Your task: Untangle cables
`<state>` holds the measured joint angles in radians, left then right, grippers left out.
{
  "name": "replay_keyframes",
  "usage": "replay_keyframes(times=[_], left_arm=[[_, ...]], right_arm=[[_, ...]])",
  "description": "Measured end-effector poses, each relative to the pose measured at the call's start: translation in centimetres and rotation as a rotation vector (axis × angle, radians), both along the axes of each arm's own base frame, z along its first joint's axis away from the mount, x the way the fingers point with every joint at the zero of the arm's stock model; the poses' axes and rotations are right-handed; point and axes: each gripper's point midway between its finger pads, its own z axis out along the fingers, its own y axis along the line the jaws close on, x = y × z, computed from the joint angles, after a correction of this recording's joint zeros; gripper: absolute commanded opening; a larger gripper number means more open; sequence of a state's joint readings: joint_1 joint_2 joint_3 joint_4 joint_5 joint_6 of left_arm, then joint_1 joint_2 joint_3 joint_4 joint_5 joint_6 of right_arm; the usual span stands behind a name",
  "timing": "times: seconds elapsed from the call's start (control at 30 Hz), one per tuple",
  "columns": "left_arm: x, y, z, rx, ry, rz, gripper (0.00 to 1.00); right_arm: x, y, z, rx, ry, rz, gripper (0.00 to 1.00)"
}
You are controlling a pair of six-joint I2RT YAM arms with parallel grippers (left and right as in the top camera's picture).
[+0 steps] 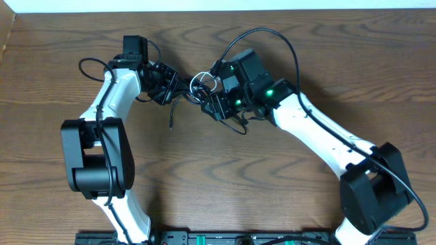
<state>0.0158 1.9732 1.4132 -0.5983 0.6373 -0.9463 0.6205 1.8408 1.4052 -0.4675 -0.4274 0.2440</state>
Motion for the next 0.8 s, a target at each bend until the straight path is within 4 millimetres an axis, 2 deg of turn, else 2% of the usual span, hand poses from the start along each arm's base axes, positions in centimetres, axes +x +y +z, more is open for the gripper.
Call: replay_keyframes(times=[0.23,0.33,0.5,0.57,0.63,0.77,0.8], left_arm=[[0.0,0.1,-0.1,0.007,0.0,0.003,0.08],[0.0,-0.3,0.2,-0.019,-0.004,-0.012,0.07],[-0.3,-1.2,0.8,-0.07,-0.03,-0.066,0.08],[-0.3,-1.4,1.0,-0.078,-0.038,-0.079,0.08],[-0.3,-1.5,1.0,-0.082,-0.043,-0.088,0.07],[-0.4,-1.6,1.1,-0.082,-0.065,-0.118,0.07],[-0.4,-1.6,1.1,-0.081,-0.069,-0.123,0.08]], right_arm=[[1.8,0.2,-1.4,-0.022,-0.046,-0.034,0.63],[2.9,0.8,-2.1,-0.014,-0.087,-0.03,0.62],[3.5,1.1,-4.0,-0.028,-0.088,-0.031,0.6],[3.6,1.1,-4.7,-0.037,-0.08,-0.031,0.53],[3.8,1.1,-5.4,-0.044,-0.078,-0.03,0.4],[4.2,1.2,-5.4,-0.043,-0.098,-0.035,0.26],[4.2,1.2,-5.4,-0.045,-0.098,-0.036,0.19]])
